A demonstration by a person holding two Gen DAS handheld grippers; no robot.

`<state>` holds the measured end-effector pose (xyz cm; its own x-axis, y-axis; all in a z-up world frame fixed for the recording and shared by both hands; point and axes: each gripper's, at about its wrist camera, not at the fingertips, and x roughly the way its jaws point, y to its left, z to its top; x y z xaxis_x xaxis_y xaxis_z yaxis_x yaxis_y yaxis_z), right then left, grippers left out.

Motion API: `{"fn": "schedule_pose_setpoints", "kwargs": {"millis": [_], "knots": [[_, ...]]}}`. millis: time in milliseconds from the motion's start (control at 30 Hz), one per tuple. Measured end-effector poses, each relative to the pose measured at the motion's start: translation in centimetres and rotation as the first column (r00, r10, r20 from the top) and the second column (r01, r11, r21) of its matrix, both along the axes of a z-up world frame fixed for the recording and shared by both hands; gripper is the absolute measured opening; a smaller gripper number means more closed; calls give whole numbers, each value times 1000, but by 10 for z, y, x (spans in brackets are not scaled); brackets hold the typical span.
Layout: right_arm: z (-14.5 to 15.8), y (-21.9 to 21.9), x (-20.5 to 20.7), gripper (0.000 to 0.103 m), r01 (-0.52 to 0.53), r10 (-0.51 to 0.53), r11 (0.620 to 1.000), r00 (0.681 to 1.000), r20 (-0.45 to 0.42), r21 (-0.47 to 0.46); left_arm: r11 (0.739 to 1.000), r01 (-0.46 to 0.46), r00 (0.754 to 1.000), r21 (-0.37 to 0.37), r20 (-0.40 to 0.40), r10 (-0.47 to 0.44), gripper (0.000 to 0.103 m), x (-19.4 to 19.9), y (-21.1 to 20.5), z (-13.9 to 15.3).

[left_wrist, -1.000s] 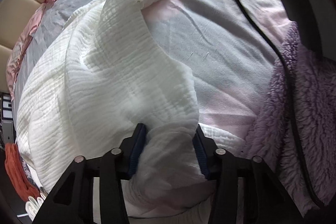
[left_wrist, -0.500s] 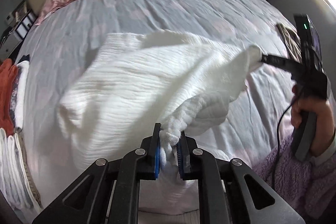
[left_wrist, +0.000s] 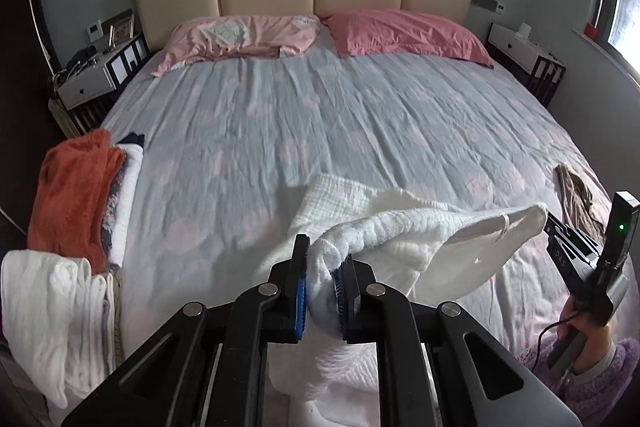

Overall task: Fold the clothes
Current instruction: 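Lift the shirt high with both grippers to shake it out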

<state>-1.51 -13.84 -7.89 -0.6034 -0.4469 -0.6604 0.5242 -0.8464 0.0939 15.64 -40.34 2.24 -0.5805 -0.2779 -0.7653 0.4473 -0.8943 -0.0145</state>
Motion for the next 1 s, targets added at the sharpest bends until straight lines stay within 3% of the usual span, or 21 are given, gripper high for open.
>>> {"fn": "schedule_pose_setpoints", "kwargs": {"millis": [133,233,300,467,533,633,833,1000], "knots": [[83,4,6,6,20,-28,998,989,-148,-53,998,13,993,-67,-118,-21,12,11,1,71],[163,8,15,5,27,-54,995,955,-292,-98,994,14,977,-108,-211,-37,11,22,1,126],[218,11,27,5,29,-74,993,914,-398,-118,992,18,962,-122,-267,-51,11,33,2,161],[337,15,68,5,22,-98,991,776,-623,-129,985,1,922,-174,-381,-69,10,65,4,235],[370,16,81,5,3,-86,992,754,-651,-126,983,-15,904,-183,-422,-65,10,79,2,260],[400,22,96,5,-9,-80,992,741,-667,-130,982,-4,884,-188,-461,-85,10,99,5,283],[413,51,135,5,4,-112,989,691,-714,-151,977,52,849,-209,-506,-153,10,131,20,297],[426,80,167,5,11,-167,977,662,-731,-214,969,78,782,-235,-589,-206,10,163,39,309]]}}
